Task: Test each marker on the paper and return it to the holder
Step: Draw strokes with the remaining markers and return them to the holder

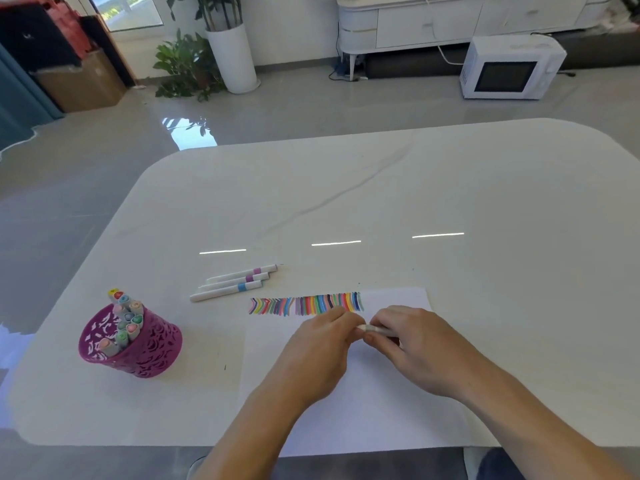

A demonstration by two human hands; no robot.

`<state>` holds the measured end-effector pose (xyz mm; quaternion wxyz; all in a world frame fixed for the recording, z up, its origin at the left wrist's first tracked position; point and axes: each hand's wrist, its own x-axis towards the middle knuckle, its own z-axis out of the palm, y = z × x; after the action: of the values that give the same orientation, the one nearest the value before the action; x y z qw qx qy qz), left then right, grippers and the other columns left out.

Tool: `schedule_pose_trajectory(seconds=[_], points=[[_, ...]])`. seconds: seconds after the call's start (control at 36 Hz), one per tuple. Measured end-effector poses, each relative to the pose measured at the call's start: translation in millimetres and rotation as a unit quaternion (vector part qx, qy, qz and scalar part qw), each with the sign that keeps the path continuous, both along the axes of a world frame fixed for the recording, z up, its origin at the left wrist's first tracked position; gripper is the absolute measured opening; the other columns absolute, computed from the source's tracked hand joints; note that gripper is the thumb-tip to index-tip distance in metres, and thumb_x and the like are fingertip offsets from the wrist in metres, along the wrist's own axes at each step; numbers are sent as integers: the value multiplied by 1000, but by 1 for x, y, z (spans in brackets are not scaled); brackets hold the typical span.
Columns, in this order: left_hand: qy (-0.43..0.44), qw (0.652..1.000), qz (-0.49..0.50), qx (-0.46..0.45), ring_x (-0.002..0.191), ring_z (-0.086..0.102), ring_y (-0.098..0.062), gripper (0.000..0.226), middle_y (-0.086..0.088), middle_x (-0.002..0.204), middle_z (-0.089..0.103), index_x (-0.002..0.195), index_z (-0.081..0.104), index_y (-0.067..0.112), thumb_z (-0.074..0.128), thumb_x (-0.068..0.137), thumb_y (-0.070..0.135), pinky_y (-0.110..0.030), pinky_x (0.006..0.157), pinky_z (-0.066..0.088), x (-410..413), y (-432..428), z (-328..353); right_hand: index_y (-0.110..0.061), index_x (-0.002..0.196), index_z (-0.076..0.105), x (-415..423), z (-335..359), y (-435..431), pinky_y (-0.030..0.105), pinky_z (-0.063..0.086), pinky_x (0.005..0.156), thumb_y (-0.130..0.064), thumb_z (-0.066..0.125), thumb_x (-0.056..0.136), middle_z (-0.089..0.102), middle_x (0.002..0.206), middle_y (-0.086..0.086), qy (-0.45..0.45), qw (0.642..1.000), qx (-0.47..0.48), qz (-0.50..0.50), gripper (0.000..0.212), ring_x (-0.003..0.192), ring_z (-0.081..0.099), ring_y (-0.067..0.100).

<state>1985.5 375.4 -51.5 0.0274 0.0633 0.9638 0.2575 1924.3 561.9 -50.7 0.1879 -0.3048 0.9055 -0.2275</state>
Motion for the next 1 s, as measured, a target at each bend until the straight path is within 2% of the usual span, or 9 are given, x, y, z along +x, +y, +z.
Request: schedule_pose_trajectory(seconds=[0.19,0.36,0.5,0.61,0.75,0.86,0.92,0.94,1.0], points=[[35,999,6,22,85,58,-17,22,4,96,64,108,68,19,48,105,25,-34,76,48,-1,-1,2,-26,95,58,-2,0,-1,30,47,70,-60,39,105,57,83,-12,14,999,30,5,40,77,57,12],[68,997,18,42,80,60,-19,18,-1,91,68,101,72,14,54,102,19,-35,72,49,1,-2,2,-31,85,45,1,1,-3,25,37,58,-63,32,104,51,69,-13,24,999,33,12,39,62,50,9],[88,995,19,49,78,61,-13,18,5,90,70,105,74,17,57,100,14,-24,69,48,1,-3,5,-28,80,43,0,3,-5,29,37,56,-64,33,103,51,63,-7,26,1000,11,1,44,57,49,14],[94,994,43,46,78,61,-10,18,5,90,71,103,75,16,60,96,8,-7,67,40,2,-7,5,-24,74,44,-3,4,-5,31,35,55,-63,38,104,49,59,-4,18,999,5,-29,49,54,45,14],[125,988,88,30,72,55,-20,14,3,82,63,100,73,15,59,99,14,-33,66,45,-3,-18,3,-20,69,43,-12,7,-1,32,31,54,-58,43,102,44,58,-3,-17,993,-68,-99,51,51,38,13],[110,991,79,19,99,59,-17,15,6,106,67,107,73,20,63,96,17,-29,83,47,-6,-16,-6,-30,100,59,-11,2,-3,34,49,74,-42,36,108,60,73,-7,-45,985,-110,-128,27,71,54,8],[99,993,68,12,119,54,-13,16,11,126,64,108,73,24,64,96,20,-26,95,44,-9,-15,-12,-38,122,47,-13,-2,-3,33,48,72,-29,34,110,64,80,-6,-54,983,-116,-135,20,73,55,8],[89,994,61,10,129,48,-11,16,12,135,59,110,72,25,63,97,23,-27,101,41,-10,-15,-15,-43,129,39,-14,-5,-2,30,46,68,-24,34,109,66,88,-7,-56,981,-123,-139,27,74,57,8],[70,996,44,15,142,35,-8,17,11,147,51,113,71,27,61,98,26,-29,111,34,-13,-14,-21,-49,129,35,-15,-8,-2,26,43,67,-20,35,109,64,104,-12,-56,976,-149,-146,36,73,58,6]])
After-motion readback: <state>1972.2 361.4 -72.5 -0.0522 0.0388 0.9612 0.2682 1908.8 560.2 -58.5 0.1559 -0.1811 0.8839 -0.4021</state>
